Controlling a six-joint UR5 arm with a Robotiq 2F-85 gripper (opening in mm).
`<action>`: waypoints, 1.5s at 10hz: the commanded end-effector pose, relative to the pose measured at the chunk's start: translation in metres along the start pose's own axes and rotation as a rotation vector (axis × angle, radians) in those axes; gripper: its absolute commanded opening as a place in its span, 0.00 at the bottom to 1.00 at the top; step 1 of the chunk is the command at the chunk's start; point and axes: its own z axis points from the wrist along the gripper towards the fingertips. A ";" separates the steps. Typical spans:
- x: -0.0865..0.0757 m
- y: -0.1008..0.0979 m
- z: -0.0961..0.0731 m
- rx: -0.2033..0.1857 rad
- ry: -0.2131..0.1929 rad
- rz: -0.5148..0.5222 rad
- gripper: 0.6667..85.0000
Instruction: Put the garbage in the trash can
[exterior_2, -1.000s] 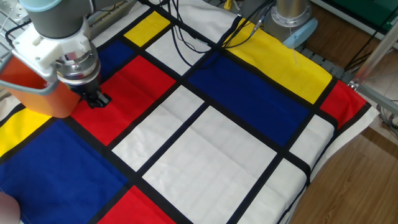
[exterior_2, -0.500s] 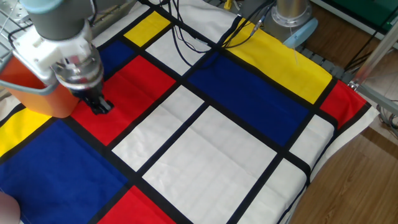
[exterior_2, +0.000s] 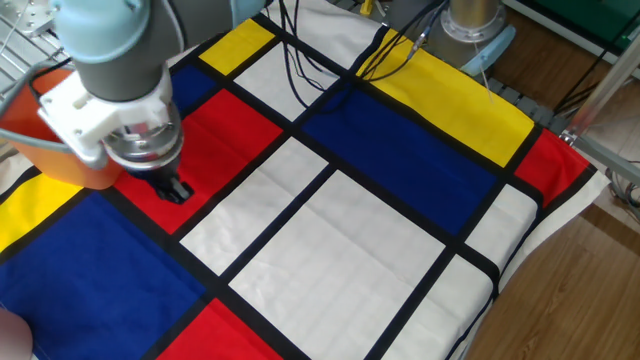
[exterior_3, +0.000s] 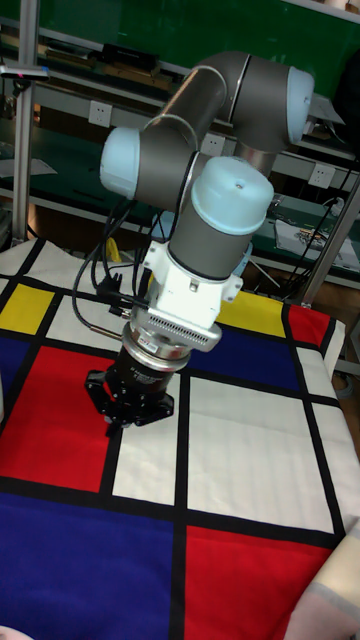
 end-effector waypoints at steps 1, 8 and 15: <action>-0.007 -0.037 0.025 -0.018 0.016 -0.024 0.00; -0.011 0.028 0.004 -0.214 0.004 0.146 0.00; -0.013 0.025 0.003 -0.203 0.016 0.119 0.00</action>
